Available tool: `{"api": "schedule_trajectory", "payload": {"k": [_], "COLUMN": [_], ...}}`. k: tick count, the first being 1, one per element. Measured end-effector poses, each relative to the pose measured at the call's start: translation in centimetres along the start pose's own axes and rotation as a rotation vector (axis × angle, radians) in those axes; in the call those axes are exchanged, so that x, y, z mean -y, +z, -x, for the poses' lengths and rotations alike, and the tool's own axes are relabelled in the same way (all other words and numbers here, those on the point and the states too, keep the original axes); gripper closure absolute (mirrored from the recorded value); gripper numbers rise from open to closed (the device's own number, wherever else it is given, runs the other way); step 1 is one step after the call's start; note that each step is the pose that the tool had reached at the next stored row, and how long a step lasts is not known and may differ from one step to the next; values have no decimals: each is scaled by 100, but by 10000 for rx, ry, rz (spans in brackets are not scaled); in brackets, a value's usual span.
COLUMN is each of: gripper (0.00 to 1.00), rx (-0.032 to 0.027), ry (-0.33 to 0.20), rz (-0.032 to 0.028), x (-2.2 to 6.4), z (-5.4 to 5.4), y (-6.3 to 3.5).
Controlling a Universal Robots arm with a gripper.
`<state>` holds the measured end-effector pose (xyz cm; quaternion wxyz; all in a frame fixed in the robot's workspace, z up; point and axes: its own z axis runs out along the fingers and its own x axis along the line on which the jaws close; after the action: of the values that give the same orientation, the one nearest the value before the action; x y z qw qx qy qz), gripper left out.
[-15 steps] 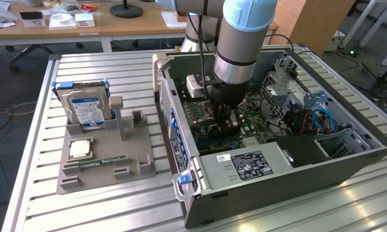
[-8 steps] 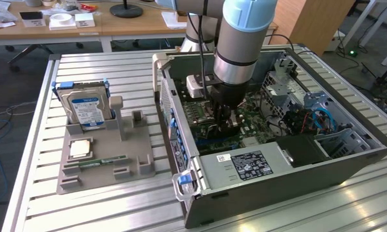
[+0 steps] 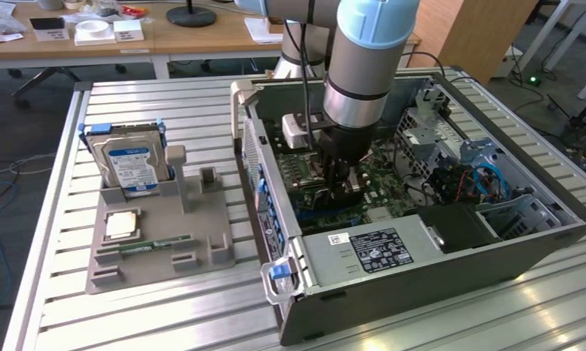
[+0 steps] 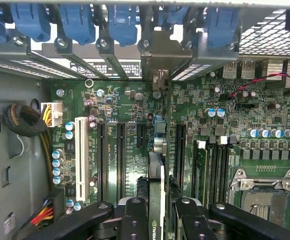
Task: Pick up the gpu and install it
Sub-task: 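Insert the gpu into the slot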
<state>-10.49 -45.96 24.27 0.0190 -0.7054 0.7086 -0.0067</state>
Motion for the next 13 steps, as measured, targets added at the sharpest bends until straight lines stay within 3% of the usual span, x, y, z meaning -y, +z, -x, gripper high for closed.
{"api": "schedule_trajectory", "payload": {"k": [13], "gripper": [74], "rx": [-3], "ry": [-1], "rz": [1], "x": [-9], "z": [-4], "y": [10]}}
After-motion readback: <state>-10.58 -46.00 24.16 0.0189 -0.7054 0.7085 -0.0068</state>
